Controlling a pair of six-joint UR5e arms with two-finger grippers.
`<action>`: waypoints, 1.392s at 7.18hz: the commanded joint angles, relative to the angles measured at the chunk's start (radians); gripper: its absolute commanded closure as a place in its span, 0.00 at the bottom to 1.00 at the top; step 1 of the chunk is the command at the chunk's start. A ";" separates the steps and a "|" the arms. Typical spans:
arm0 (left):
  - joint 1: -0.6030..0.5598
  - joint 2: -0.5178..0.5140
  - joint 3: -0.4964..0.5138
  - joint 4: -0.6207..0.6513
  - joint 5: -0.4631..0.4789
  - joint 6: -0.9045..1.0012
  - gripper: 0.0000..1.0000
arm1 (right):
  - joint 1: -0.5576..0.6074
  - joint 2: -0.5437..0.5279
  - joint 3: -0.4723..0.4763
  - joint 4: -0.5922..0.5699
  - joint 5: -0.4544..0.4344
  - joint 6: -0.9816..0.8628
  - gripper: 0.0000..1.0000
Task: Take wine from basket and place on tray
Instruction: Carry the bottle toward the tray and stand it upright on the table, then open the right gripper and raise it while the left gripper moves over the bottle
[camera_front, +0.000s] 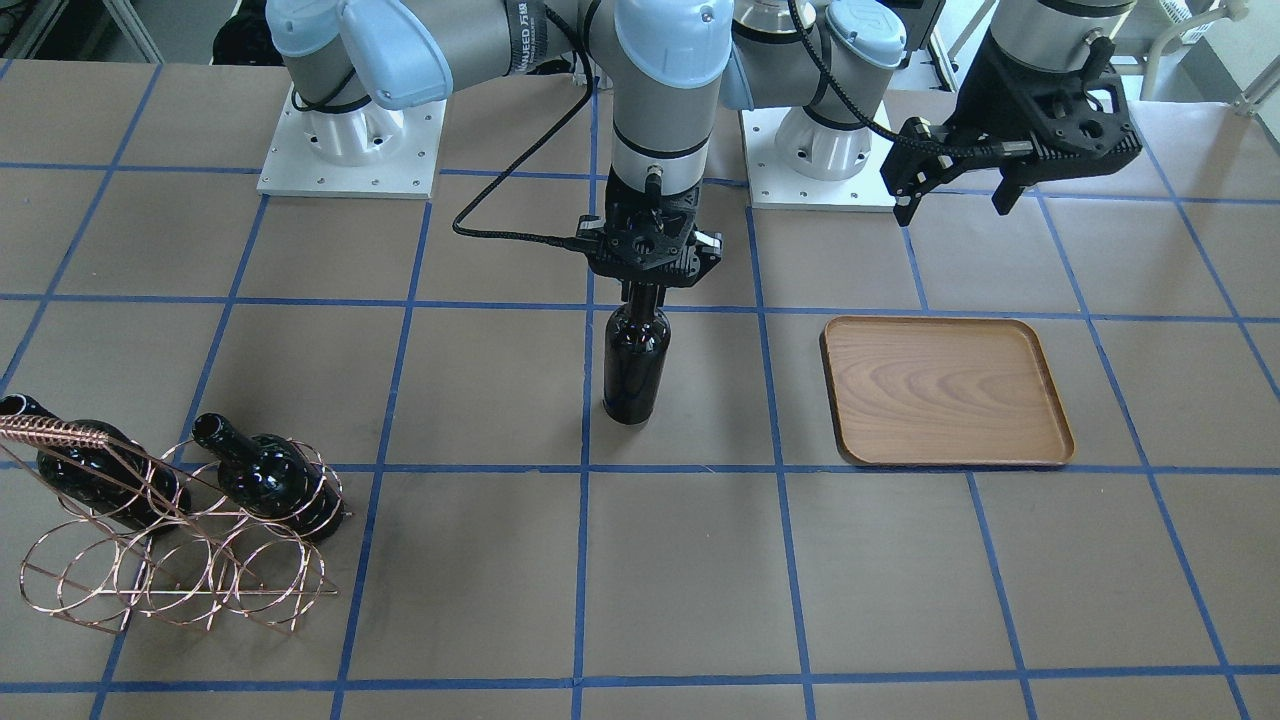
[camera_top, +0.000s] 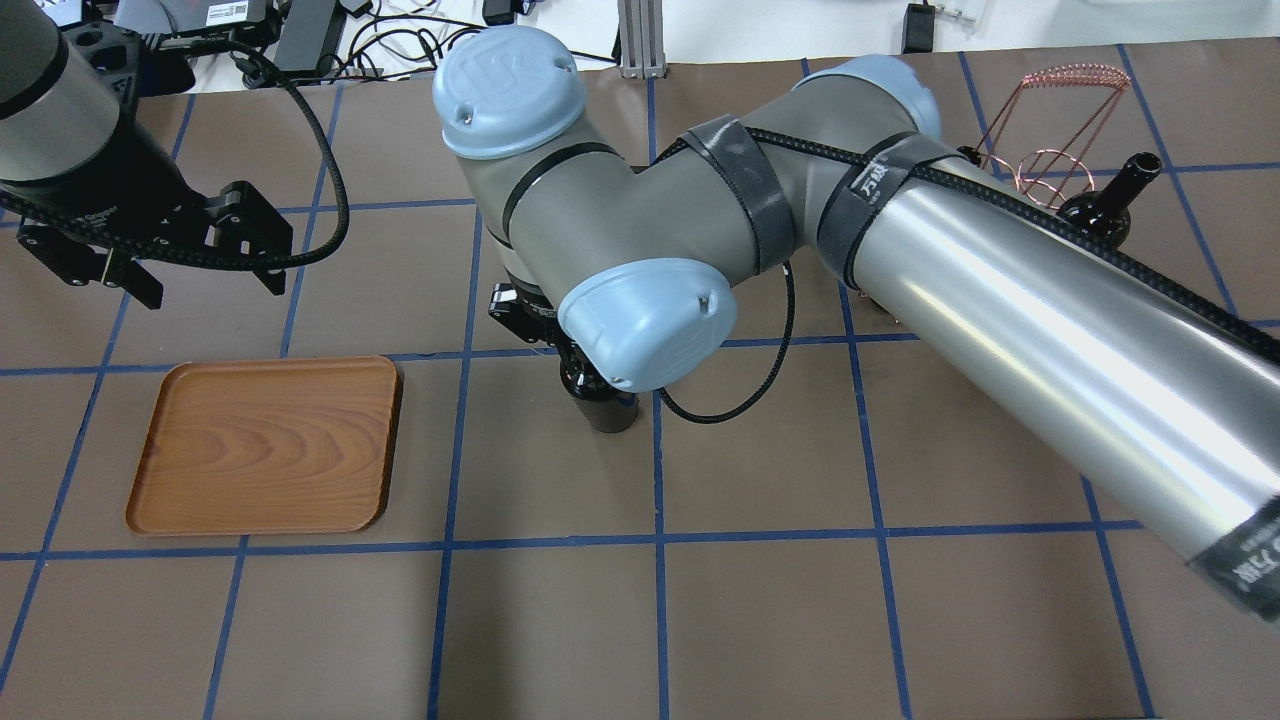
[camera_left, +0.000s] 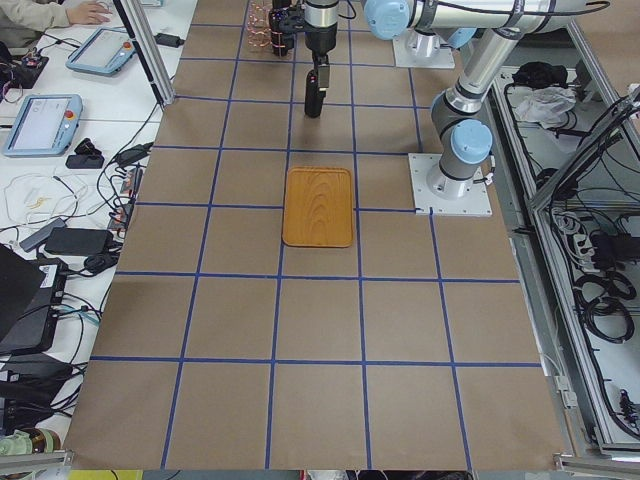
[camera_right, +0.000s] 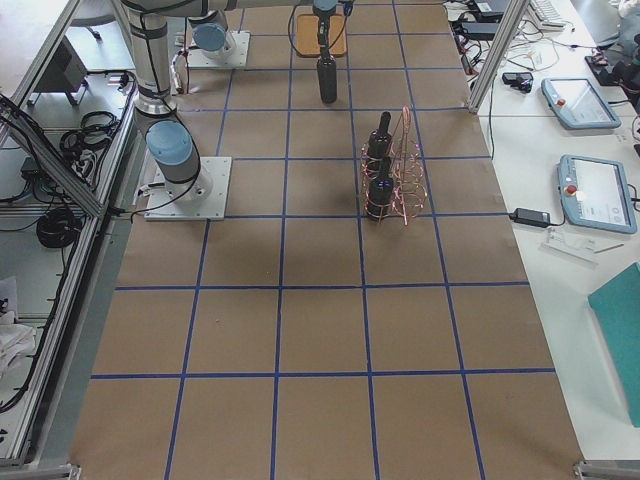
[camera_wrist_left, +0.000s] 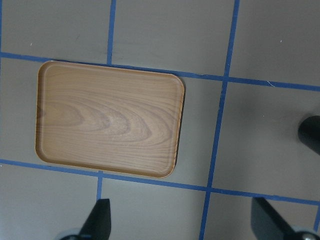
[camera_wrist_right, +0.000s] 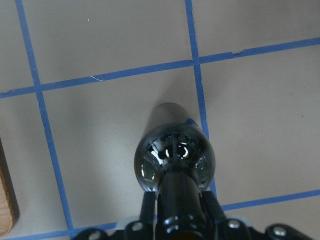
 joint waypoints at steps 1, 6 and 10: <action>0.000 0.001 -0.001 0.000 0.001 0.001 0.00 | -0.002 0.000 0.000 -0.001 -0.003 0.000 0.03; -0.006 -0.008 0.005 0.019 0.008 0.111 0.00 | -0.122 -0.078 -0.055 0.026 0.008 -0.193 0.00; -0.020 0.007 0.002 0.052 -0.004 0.055 0.00 | -0.291 -0.145 -0.104 0.153 -0.006 -0.512 0.00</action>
